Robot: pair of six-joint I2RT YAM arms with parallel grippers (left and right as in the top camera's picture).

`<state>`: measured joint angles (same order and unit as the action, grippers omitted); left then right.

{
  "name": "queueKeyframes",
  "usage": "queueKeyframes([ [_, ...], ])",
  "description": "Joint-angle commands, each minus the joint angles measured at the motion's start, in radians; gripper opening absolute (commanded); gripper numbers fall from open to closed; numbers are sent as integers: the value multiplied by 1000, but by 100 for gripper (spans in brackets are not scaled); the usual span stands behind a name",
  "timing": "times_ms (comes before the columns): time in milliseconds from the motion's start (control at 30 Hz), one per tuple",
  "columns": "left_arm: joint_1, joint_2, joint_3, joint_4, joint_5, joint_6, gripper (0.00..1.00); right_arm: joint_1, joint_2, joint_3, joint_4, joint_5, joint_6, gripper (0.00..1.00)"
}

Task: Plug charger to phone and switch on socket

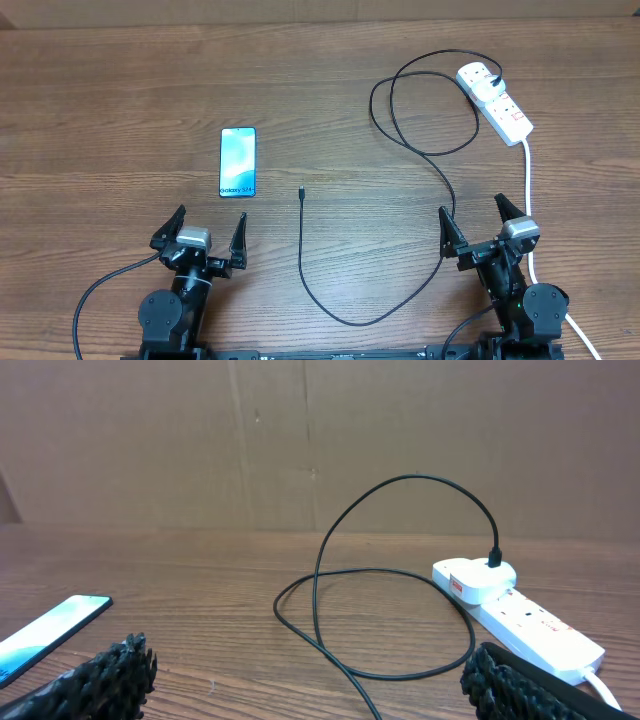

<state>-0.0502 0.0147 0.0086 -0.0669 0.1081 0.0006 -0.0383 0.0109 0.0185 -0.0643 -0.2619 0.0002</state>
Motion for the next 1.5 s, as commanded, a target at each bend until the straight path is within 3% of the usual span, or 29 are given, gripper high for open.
queueKeyframes([
  [0, 6, -10, -4, -4, -11, 8, 100, 5, -8, -11, 6, 6, -2, 100],
  [933, 6, -10, -4, -4, -19, 13, 100, 6, -8, -11, 6, 6, -2, 100],
  [1267, 6, -10, -4, -3, -145, 16, 99, 5, -8, -11, 5, 25, -2, 100],
  [1467, 6, -10, -4, -3, -149, 16, 99, 5, -8, -11, 5, 25, -2, 100],
])
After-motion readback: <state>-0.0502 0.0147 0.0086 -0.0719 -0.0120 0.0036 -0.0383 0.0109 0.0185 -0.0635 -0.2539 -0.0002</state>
